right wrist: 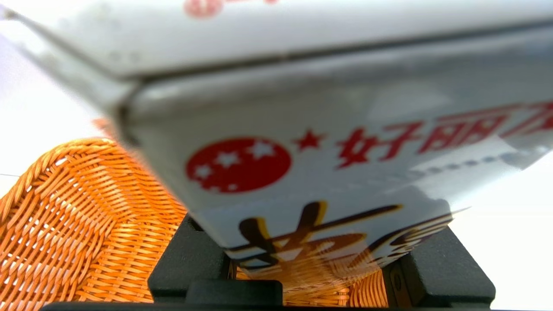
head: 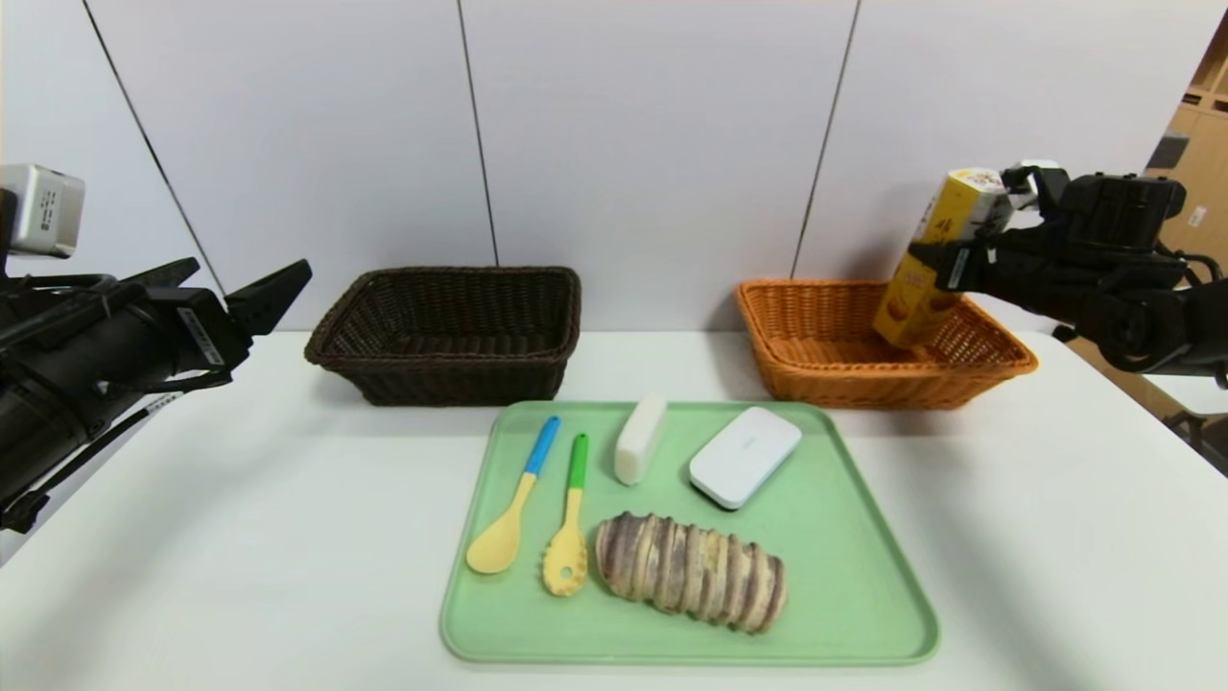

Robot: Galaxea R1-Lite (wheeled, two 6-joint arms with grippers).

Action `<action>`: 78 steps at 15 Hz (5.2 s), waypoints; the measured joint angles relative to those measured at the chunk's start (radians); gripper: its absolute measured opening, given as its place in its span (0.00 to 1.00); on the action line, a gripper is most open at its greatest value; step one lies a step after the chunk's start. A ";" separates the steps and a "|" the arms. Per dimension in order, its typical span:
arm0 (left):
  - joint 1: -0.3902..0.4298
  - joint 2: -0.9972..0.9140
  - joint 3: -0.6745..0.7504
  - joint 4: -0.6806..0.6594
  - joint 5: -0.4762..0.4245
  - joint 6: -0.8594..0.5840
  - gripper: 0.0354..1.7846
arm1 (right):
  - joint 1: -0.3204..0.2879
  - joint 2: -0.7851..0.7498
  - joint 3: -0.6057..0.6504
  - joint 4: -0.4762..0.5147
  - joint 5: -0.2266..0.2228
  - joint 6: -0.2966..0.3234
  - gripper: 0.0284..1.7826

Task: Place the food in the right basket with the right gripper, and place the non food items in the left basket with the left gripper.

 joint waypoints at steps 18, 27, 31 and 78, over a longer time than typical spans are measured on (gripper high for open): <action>0.000 0.027 0.004 -0.026 0.000 -0.002 0.94 | 0.019 -0.113 0.023 0.113 -0.023 0.002 0.47; 0.000 0.029 0.004 -0.026 0.000 -0.001 0.94 | 0.016 -0.126 0.047 0.110 -0.064 -0.003 0.47; 0.000 0.029 0.004 -0.027 0.000 -0.002 0.94 | 0.012 -0.109 0.057 0.024 -0.074 0.001 0.49; 0.000 0.029 0.041 -0.070 0.001 -0.008 0.94 | 0.829 -0.269 0.116 1.005 0.052 -0.304 0.95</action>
